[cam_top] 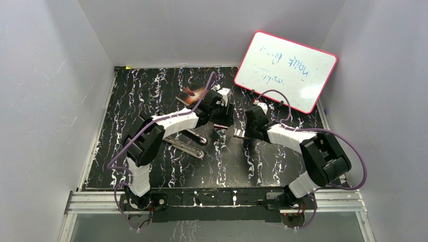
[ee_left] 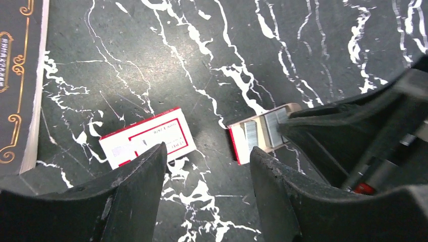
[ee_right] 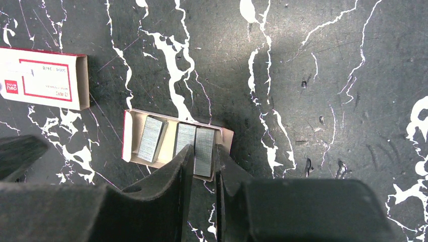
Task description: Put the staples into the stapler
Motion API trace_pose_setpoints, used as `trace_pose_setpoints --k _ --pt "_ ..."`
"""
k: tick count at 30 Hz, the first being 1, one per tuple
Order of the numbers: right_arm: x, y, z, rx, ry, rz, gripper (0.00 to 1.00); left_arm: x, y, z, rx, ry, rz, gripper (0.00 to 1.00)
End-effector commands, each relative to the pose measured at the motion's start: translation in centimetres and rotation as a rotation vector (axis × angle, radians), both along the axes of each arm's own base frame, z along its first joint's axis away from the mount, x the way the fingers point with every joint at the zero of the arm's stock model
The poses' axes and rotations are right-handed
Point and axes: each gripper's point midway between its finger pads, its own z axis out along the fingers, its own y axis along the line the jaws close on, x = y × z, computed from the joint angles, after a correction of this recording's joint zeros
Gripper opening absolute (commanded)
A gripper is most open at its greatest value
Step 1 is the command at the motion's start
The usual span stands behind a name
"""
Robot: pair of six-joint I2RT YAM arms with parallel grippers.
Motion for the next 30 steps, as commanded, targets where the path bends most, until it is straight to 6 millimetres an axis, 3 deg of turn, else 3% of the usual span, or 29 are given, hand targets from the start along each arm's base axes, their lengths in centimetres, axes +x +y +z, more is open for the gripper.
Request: trace_pose_setpoints --k 1,6,12,18,24,30 --pt "-0.2 -0.7 -0.3 -0.018 -0.001 -0.006 0.28 -1.1 0.0 4.5 -0.080 -0.040 -0.021 0.60" --pt "-0.2 -0.6 -0.3 -0.019 0.000 -0.005 0.28 -3.7 0.2 2.3 -0.106 0.058 -0.008 0.58" --pt "-0.3 -0.7 -0.5 -0.018 0.006 -0.008 0.28 -4.8 0.1 -0.1 -0.129 0.127 0.011 0.58" --pt "-0.4 -0.8 -0.5 -0.022 0.005 -0.010 0.28 -4.4 -0.6 -1.5 -0.124 0.150 0.007 0.61" --pt "-0.4 -0.8 -0.3 -0.020 0.002 -0.010 0.28 -2.5 -0.5 -2.8 -0.090 0.144 0.052 0.61" --pt "-0.3 -0.8 -0.2 -0.021 -0.002 -0.009 0.28 -1.8 -1.2 -3.1 -0.086 0.146 0.020 0.61"
